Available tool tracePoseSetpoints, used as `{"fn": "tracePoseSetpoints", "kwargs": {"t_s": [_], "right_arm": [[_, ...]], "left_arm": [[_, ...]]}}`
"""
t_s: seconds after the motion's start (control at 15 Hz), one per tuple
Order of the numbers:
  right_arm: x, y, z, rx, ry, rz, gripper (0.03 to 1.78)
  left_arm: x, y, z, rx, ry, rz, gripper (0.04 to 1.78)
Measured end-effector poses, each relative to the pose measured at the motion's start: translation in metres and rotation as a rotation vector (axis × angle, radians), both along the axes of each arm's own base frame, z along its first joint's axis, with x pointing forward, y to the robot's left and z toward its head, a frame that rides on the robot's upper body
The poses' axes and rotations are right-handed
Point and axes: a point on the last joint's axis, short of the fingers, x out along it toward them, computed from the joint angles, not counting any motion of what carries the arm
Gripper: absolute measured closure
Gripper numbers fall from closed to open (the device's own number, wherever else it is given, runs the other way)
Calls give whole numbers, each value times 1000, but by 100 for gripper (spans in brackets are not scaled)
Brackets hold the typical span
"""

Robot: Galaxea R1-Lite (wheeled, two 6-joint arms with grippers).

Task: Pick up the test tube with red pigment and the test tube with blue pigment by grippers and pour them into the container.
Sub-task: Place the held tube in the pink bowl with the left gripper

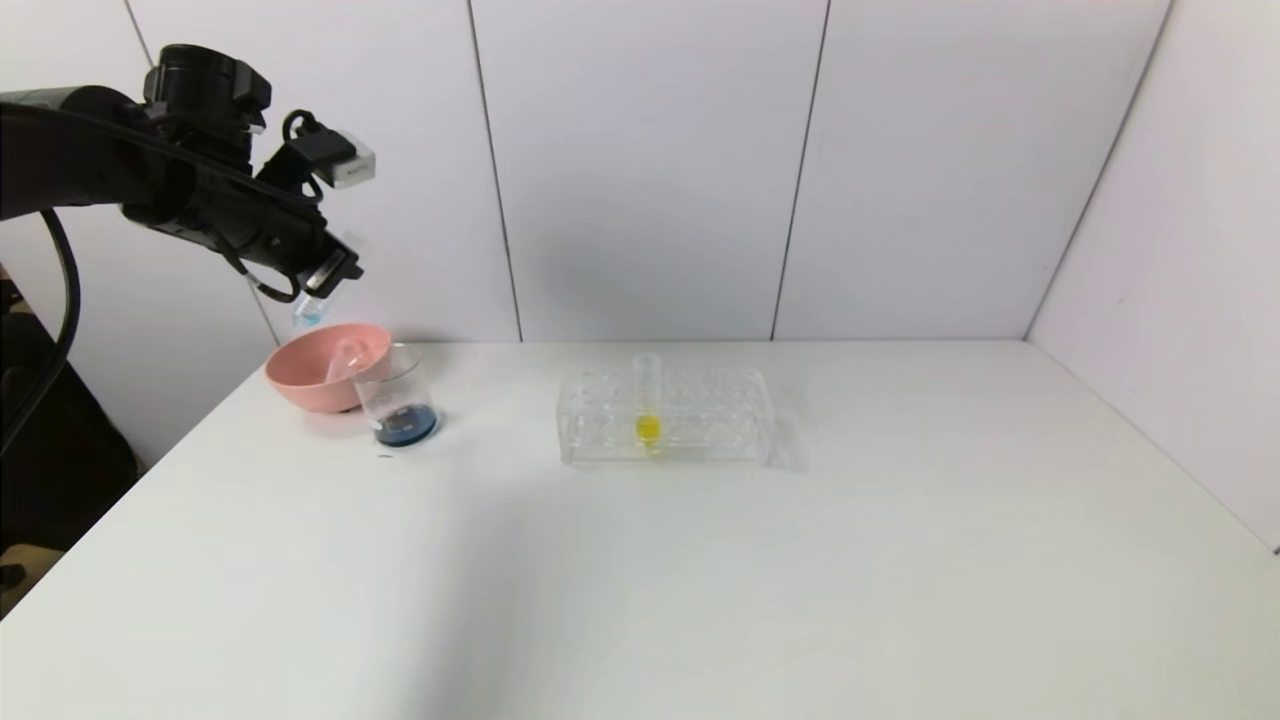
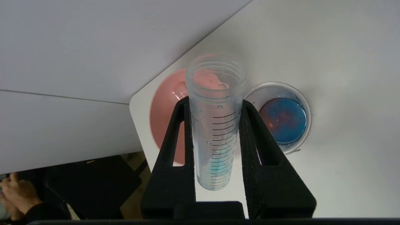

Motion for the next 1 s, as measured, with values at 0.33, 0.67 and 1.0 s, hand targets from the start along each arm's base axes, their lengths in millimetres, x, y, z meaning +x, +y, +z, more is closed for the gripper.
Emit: {"fn": "tracePoseSetpoints", "kwargs": {"t_s": [0.33, 0.67, 1.0], "right_arm": [[0, 0, 0, 0, 0, 0, 4], [0, 0, 0, 0, 0, 0, 4], [0, 0, 0, 0, 0, 0, 4]], "left_arm": [[6, 4, 20, -264, -204, 152, 138], [21, 12, 33, -314, -449, 284, 138], [36, 28, 10, -380, -426, 363, 138]]}}
